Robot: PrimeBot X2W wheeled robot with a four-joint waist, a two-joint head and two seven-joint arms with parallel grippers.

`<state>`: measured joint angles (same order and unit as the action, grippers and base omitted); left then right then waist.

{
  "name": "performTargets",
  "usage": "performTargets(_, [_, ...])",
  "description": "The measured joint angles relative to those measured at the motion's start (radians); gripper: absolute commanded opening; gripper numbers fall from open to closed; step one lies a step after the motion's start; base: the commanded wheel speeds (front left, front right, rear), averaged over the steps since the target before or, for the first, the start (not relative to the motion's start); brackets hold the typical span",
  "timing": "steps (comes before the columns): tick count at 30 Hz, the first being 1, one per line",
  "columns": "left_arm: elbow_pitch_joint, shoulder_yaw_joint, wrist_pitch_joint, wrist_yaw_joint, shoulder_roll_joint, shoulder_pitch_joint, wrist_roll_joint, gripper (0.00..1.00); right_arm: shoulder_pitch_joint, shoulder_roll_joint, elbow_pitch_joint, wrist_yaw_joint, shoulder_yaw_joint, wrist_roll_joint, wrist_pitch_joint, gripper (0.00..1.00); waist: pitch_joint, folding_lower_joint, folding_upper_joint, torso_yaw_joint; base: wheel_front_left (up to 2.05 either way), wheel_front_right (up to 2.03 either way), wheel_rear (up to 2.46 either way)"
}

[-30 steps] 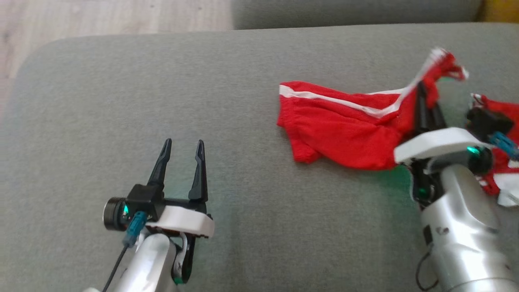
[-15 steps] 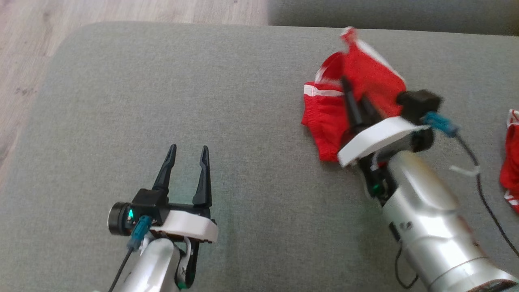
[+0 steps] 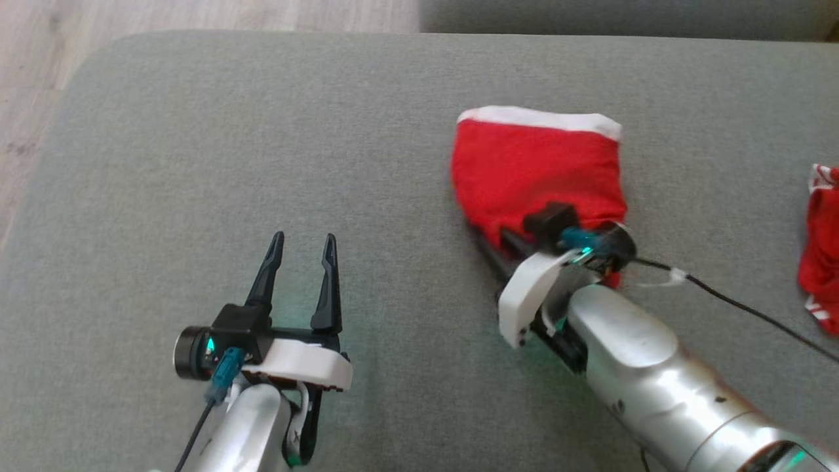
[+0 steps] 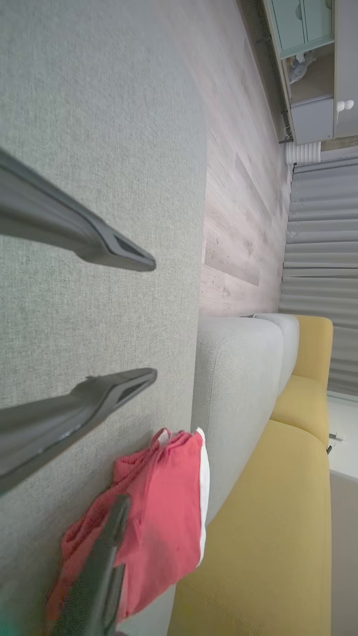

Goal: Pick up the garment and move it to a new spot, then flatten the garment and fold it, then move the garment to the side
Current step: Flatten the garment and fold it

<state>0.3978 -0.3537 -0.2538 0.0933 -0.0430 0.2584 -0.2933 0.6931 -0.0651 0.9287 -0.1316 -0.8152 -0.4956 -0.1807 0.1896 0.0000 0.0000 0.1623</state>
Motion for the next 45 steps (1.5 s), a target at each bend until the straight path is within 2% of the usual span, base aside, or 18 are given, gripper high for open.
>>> performTargets(1, [0.000,0.000,0.000,0.000,0.000,0.000,0.000,1.00,0.006,0.000,0.009,0.000,-0.028,0.019,0.004,0.91,0.000,0.0000,0.0000,-0.005,0.00,0.00,0.00])
performTargets(2, [0.001,0.001,0.000,0.000,0.000,0.000,0.000,1.00,0.009,0.000,0.014,0.000,-0.049,0.031,0.004,1.00,-0.001,0.0000,0.0000,-0.010,0.00,0.00,0.00])
performTargets(6, [0.002,0.006,0.000,-0.001,0.000,0.001,0.004,1.00,0.010,0.000,0.020,0.000,-0.073,0.040,-0.030,1.00,-0.008,0.0000,0.0000,-0.037,0.00,0.00,0.00])
performTargets(11, [-0.001,0.025,0.000,-0.006,0.000,0.001,0.005,1.00,0.010,0.000,0.010,0.000,0.025,0.042,-0.064,1.00,-0.030,0.0000,0.0000,-0.075,0.00,0.00,0.00])
performTargets(13, [-0.012,0.037,0.000,-0.006,0.000,0.001,0.005,1.00,0.005,-0.001,-0.034,0.000,0.115,0.068,-0.067,1.00,-0.041,0.0000,0.0000,-0.094,0.00,0.00,0.00])
performTargets(16, [-0.022,0.044,0.000,-0.013,0.000,0.001,0.012,1.00,-0.036,-0.012,-0.168,0.000,0.290,0.132,-0.068,1.00,-0.058,-0.0001,0.0000,-0.122,0.00,0.00,0.00])
performTargets(18, [-0.031,0.049,0.000,-0.014,0.000,0.001,0.012,1.00,-0.101,-0.029,-0.253,0.000,0.401,0.186,-0.070,1.00,-0.069,0.0000,0.0000,-0.138,0.00,0.00,0.00])
performTargets(19, [-0.041,0.054,0.000,-0.014,0.000,-0.001,0.013,1.00,-0.191,-0.043,-0.322,0.000,0.503,0.238,-0.070,1.00,-0.081,-0.0001,0.0000,-0.152,0.00,0.00,0.00])
performTargets(22, [-0.050,0.058,0.000,-0.015,0.000,-0.003,0.013,1.00,-0.337,-0.038,-0.411,0.000,0.644,0.298,-0.070,1.00,-0.096,-0.0001,0.0000,-0.168,0.00,0.00,0.00])
performTargets(23, [-0.050,0.058,0.000,-0.015,0.000,-0.003,0.013,1.00,-0.337,-0.038,-0.411,0.000,0.644,0.298,-0.070,1.00,-0.096,-0.0001,0.0000,-0.168,0.00,0.00,0.00])
performTargets(26, [-0.061,0.058,0.000,-0.014,0.000,-0.014,0.013,1.00,-0.446,-0.013,-0.504,0.000,0.750,0.337,-0.070,1.00,-0.107,-0.0001,0.0000,-0.179,0.00,0.00,0.00])
performTargets(30, [-0.078,0.059,0.000,-0.014,0.000,-0.043,0.013,1.00,-0.523,0.006,-0.587,0.000,0.779,0.359,-0.070,1.00,-0.108,-0.0001,0.0000,-0.191,0.00,0.00,0.00])
performTargets(35, [-0.086,0.059,0.000,-0.014,0.000,-0.048,0.013,1.00,-0.540,0.011,-0.622,0.000,0.763,0.335,-0.070,1.00,-0.094,-0.0001,0.0000,-0.191,0.00,0.00,0.00])
performTargets(36, [-0.087,0.058,0.000,-0.014,0.000,-0.048,0.013,1.00,-0.539,0.011,-0.625,0.000,0.758,0.328,-0.070,0.84,-0.091,-0.0001,0.0000,-0.189,0.00,0.00,0.00])
performTargets(37, [-0.089,0.058,0.000,-0.014,0.000,-0.048,0.013,1.00,-0.539,0.012,-0.625,0.000,0.755,0.326,-0.070,0.16,-0.087,-0.0001,0.0000,-0.186,0.00,0.00,0.00])
performTargets(38, [-0.089,0.056,0.000,-0.014,0.000,-0.048,0.013,1.00,-0.538,0.012,-0.625,0.000,0.751,0.326,-0.070,0.00,-0.082,-0.0001,0.0000,-0.183,0.00,0.00,0.00])
performTargets(45, [-0.089,0.054,0.000,-0.015,0.000,-0.031,0.020,1.00,-0.446,0.012,-0.589,0.000,0.704,0.333,-0.070,0.00,-0.029,0.0000,0.0000,-0.156,0.00,0.00,0.00])
